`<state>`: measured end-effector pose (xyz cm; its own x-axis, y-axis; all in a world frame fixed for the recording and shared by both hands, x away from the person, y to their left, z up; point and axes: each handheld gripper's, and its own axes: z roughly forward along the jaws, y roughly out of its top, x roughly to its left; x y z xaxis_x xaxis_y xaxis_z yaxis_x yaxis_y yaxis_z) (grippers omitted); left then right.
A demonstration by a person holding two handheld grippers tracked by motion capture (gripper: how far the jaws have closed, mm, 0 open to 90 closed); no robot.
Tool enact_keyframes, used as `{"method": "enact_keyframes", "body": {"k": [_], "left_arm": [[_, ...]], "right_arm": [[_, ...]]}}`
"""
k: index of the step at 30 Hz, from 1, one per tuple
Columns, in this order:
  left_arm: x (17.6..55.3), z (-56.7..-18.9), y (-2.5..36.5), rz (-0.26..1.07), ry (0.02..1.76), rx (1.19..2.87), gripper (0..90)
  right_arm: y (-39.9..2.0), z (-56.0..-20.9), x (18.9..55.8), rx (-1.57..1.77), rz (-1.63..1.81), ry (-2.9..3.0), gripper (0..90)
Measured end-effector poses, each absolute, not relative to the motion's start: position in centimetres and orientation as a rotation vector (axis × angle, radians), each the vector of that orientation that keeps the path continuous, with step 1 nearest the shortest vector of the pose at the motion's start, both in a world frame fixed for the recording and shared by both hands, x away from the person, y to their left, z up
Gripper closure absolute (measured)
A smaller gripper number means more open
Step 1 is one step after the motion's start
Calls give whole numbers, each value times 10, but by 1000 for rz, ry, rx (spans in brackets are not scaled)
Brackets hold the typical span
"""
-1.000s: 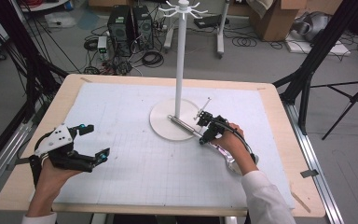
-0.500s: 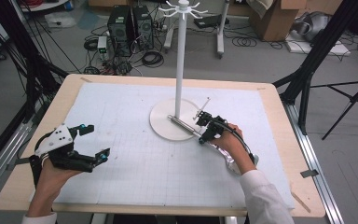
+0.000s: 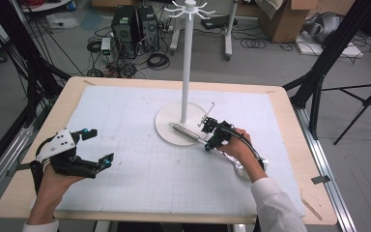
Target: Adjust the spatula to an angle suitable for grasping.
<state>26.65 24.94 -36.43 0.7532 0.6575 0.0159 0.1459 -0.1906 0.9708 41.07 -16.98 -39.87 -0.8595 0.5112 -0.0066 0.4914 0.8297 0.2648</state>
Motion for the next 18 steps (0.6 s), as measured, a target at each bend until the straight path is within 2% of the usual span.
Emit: {"method": "enact_keyframes", "body": {"k": [18], "left_arm": [[267,-367,245,517,637,1744,18]], "right_arm": [[-181,-368,385,707,615,2832,748]]}}
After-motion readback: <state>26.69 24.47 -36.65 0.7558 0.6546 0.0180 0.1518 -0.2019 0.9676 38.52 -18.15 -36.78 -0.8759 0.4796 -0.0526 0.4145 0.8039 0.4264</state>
